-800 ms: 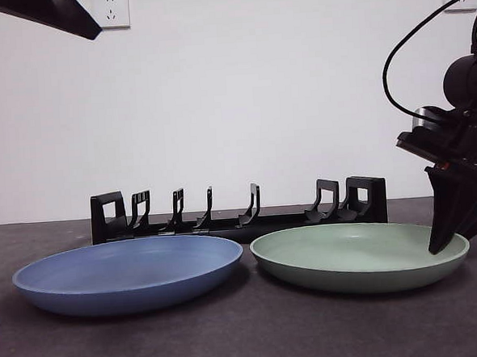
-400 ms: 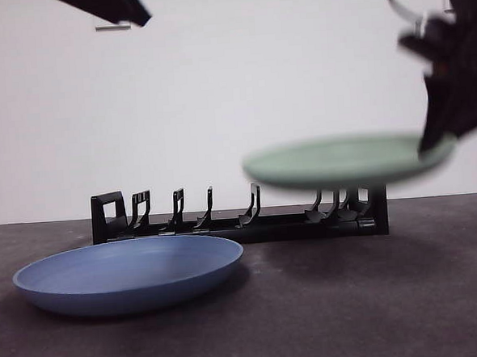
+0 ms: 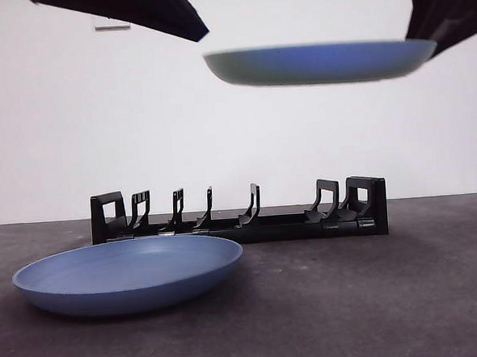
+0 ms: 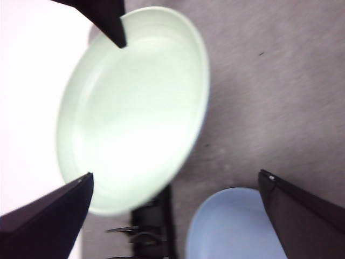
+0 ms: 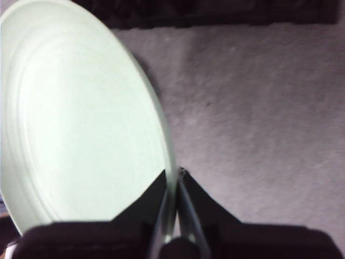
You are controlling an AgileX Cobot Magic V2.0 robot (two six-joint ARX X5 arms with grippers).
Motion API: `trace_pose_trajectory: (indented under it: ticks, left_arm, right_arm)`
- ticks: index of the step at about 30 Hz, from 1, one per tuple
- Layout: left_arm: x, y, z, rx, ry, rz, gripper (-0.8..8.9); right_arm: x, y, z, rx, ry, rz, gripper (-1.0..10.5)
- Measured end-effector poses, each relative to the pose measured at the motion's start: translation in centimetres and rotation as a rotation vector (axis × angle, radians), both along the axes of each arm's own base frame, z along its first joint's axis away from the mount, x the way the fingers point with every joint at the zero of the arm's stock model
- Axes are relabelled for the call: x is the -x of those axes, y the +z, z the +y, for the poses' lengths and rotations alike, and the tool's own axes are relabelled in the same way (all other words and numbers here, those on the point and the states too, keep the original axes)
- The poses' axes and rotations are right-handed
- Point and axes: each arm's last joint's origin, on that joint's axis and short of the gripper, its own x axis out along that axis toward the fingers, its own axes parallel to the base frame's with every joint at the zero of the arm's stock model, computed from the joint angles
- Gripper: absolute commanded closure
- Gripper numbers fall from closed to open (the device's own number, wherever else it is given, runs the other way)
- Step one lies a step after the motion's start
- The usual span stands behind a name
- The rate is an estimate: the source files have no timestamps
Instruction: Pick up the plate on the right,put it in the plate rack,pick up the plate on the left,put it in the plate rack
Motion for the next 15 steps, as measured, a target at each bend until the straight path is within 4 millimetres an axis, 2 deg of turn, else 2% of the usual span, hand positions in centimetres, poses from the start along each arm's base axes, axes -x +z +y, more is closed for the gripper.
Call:
trace_pose_trajectory:
  ticks: [4, 8, 9, 14, 15]
  left_arm:
    - [0.0, -0.2, -0.5, -0.042, -0.006, -0.043, 2.54]
    - [0.0, -0.4, -0.6, -0.065, -0.015, -0.047, 2.63]
    - [0.0, -0.4, -0.6, -0.066, -0.016, -0.047, 2.94]
    - [0.0, -0.6, -0.5, -0.087, -0.019, -0.042, 6.09]
    - [0.1, -0.6, -0.4, -0.094, -0.019, -0.038, 6.47]
  right_arm:
    - [0.5, 0.4, 1.6, -0.010, 0.048, -0.010, 9.6]
    - [0.8, 0.4, 2.8, -0.021, 0.083, -0.002, 9.6]
    - [0.9, 0.4, 2.9, -0.021, 0.088, 0.000, 9.6]
    - [0.9, 0.5, 3.3, -0.033, 0.091, 0.004, 9.6]
    - [0.9, 0.5, 3.3, -0.039, 0.090, 0.000, 9.6]
